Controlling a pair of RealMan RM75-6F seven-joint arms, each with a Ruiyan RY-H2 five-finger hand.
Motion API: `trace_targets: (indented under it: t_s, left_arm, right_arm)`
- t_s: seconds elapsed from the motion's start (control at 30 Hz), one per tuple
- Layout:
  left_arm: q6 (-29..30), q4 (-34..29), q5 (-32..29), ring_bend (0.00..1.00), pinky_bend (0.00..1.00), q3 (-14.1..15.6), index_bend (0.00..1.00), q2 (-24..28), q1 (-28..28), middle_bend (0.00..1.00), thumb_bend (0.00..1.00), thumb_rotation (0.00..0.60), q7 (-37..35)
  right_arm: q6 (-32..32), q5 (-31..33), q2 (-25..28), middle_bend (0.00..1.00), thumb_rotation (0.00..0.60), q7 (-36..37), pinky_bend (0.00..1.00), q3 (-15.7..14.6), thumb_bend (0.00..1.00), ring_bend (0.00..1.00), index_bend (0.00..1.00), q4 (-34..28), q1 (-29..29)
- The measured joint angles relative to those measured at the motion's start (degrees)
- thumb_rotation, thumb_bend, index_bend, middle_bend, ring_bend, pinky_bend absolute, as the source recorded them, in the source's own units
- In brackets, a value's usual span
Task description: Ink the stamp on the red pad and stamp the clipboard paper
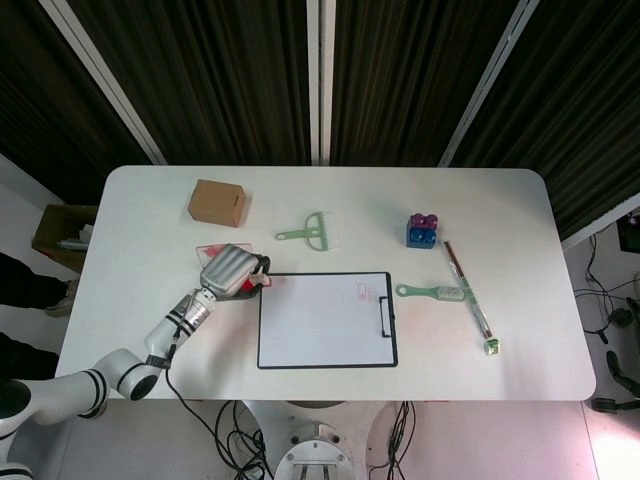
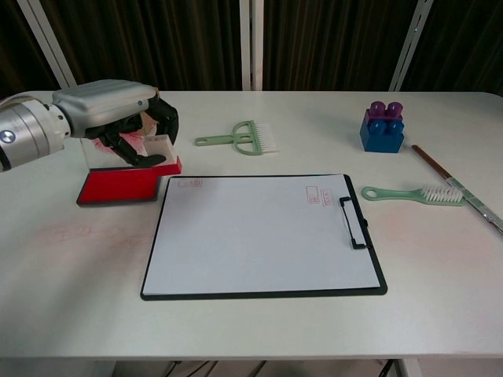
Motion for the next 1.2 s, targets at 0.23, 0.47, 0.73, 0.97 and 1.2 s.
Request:
trace_targets:
  t_s: [0.23, 0.47, 0.73, 0.97, 1.2]
  left_arm:
    - [-1.11, 0.79, 0.29, 1.0, 1.0, 0.36, 0.68, -3.68, -1.98, 0.7, 0.45, 0.6, 3.81]
    - [-1.71, 5.13, 1.55, 1.0, 1.0, 2.21, 0.68, -6.19, -2.5, 0.7, 0.45, 0.6, 3.78]
    - [-1.92, 7.65, 1.72, 1.0, 1.0, 2.02, 0.68, -6.81, -3.31, 0.7, 0.45, 0.6, 1.39]
    - [-2.75, 9.38, 1.59, 1.0, 1.0, 1.91, 0.68, -7.22, -4.06, 0.7, 0.45, 0.6, -0.31]
    - [-3.32, 11.34, 1.43, 1.0, 1.0, 1.98, 0.68, -7.97, -4.6, 0.7, 0.45, 0.6, -1.56]
  right_arm:
    - [-0.29, 0.17, 0.31, 0.0, 0.6, 0.25, 0.0, -0.14, 0.29, 0.0, 0.0, -0.08, -0.14]
    - [-1.04, 0.53, -0.02, 0.0, 0.6, 0.91, 0.0, -0.24, 0.29, 0.0, 0.0, 1.05, -0.11]
    - [-1.42, 0.51, -0.3, 0.0, 0.6, 0.04, 0.0, -0.23, 0.29, 0.0, 0.0, 0.9, 0.2]
    - [-1.43, 0.62, -0.12, 0.0, 0.6, -0.9, 0.0, -0.25, 0.29, 0.0, 0.0, 0.19, 0.17]
    - [-1.26, 0.93, 0.17, 0.0, 0.6, -1.26, 0.0, -0.12, 0.29, 0.0, 0.0, -0.29, -0.01]
